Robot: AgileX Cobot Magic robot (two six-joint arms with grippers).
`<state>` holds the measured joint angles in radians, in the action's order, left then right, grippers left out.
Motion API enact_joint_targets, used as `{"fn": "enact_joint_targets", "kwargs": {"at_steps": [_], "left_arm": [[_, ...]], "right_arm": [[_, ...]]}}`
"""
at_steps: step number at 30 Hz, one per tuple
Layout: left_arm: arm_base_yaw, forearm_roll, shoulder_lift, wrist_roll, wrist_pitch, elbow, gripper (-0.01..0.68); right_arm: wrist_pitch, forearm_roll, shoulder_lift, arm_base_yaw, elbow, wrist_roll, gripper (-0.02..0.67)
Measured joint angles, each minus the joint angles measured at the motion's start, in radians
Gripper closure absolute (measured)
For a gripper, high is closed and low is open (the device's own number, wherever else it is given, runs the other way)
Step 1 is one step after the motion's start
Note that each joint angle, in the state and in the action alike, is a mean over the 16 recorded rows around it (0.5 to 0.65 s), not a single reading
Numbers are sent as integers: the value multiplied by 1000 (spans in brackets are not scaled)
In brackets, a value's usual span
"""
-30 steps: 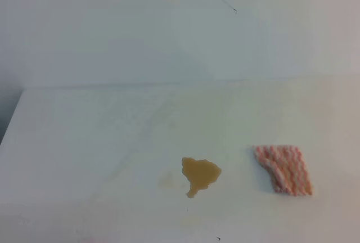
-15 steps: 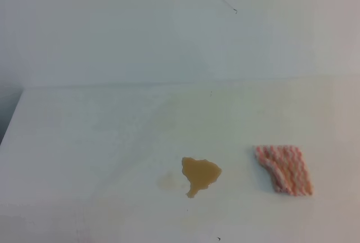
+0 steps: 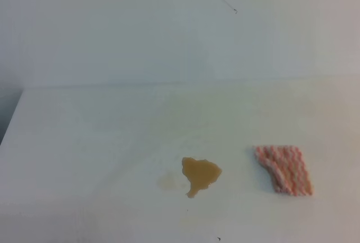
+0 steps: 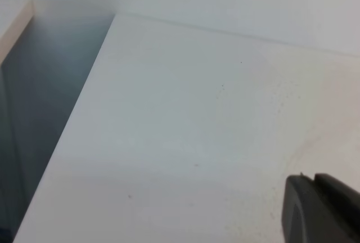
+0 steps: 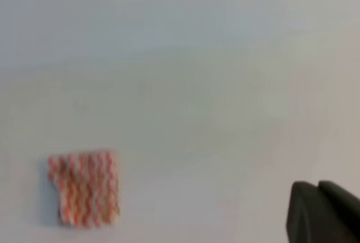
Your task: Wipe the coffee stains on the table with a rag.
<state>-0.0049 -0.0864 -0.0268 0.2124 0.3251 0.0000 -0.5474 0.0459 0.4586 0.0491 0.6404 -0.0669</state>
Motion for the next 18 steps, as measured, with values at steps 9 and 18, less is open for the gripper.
{"fn": "enact_joint_targets", "kwargs": {"at_steps": [9, 18], "left_arm": [[0, 0, 0, 0, 0, 0, 674], [0, 0, 2, 0, 0, 0, 674]], "right_arm": [[-148, -195, 139, -24, 66, 168, 652], [-176, -479, 284, -28, 73, 396, 652]]}}
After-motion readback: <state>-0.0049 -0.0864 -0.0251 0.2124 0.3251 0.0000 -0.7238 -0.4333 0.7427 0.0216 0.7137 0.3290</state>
